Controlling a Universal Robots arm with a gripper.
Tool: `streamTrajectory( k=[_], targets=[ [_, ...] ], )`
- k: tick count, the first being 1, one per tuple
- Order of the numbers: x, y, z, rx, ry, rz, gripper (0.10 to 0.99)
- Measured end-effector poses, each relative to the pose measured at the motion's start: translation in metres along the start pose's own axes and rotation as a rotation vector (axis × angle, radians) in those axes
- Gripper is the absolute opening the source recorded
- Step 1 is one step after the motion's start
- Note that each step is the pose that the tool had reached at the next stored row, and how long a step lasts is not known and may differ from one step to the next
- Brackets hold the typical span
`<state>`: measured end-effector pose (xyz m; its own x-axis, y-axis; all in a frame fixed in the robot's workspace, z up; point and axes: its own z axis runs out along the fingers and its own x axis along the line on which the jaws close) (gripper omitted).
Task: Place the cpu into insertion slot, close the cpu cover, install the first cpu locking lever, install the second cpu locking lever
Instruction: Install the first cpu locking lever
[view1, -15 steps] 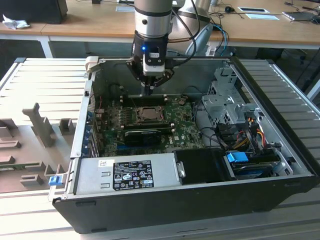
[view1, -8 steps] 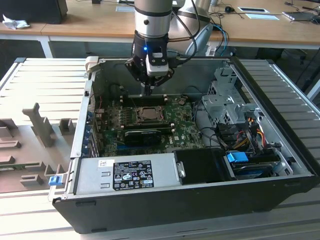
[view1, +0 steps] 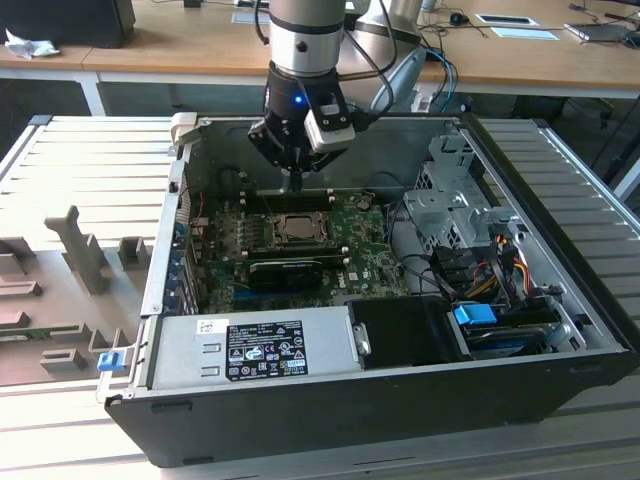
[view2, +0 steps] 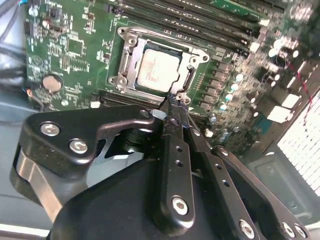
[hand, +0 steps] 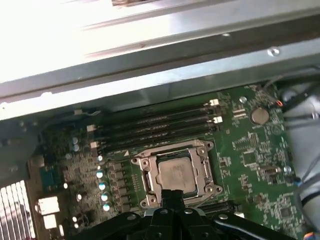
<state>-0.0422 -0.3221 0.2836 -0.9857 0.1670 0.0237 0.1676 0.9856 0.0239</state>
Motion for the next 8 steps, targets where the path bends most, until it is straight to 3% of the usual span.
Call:
streamTrajectory(
  k=[8],
  targets=[
    [0.0,0.0,0.0002,0.003,0.0035,-0.152,0.106]
  ],
)
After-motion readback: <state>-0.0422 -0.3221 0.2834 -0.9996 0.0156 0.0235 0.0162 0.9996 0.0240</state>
